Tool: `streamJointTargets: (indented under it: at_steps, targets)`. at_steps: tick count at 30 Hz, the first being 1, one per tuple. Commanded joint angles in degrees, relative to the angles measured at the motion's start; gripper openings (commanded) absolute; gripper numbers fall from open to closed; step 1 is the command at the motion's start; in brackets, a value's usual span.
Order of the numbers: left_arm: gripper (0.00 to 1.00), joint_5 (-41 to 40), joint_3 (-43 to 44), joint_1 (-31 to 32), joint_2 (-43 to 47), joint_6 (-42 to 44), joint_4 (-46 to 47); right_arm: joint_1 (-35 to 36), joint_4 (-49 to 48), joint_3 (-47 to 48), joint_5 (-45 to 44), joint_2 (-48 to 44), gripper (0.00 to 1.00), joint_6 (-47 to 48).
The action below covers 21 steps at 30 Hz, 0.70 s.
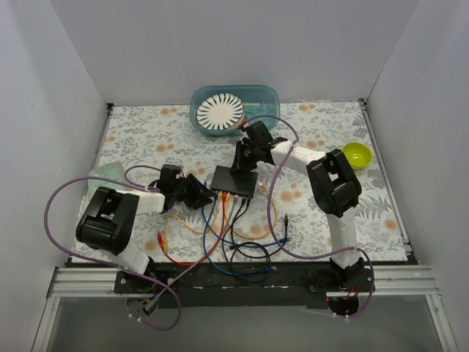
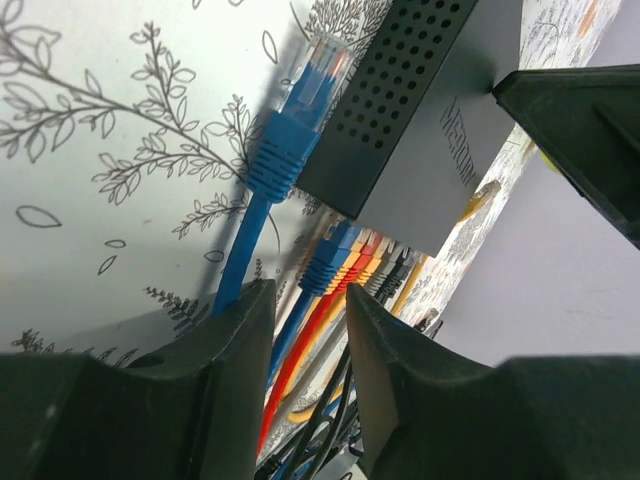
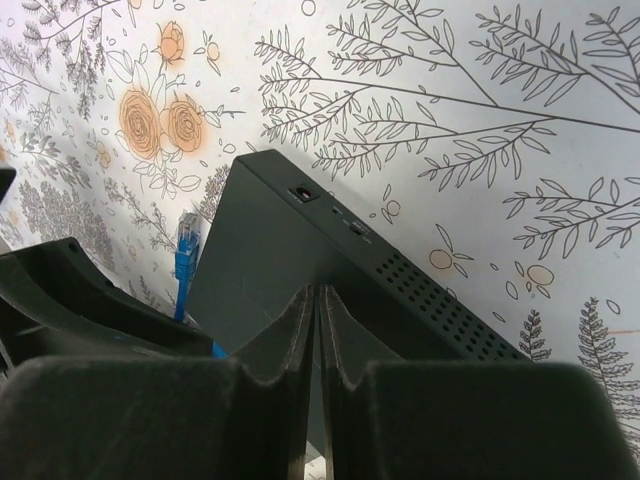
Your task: Pull the plug from the switch port
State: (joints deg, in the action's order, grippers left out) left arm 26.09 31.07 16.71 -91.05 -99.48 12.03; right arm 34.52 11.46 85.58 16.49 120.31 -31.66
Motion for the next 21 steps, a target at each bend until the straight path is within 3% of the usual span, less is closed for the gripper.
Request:
streamJointTargets:
  at_steps: [1, 12, 21]
  targets:
    - [0.36, -5.70, 1.27, -0.19, -2.03, 1.39, -2.98, 0.28, 2.86, -1.64, -1.55, -1.66, 0.13, 1.95]
    - [0.38, -5.96, 4.00, -1.68, -5.89, 4.03, -1.31, 0.63, 2.86, -3.05, -1.11, -1.57, 0.14, 2.22]
    - [0.33, 5.63, 0.75, -1.77, -10.82, 1.58, 13.00, 0.81, 2.95, -3.40, -0.85, -1.31, 0.13, 2.13]
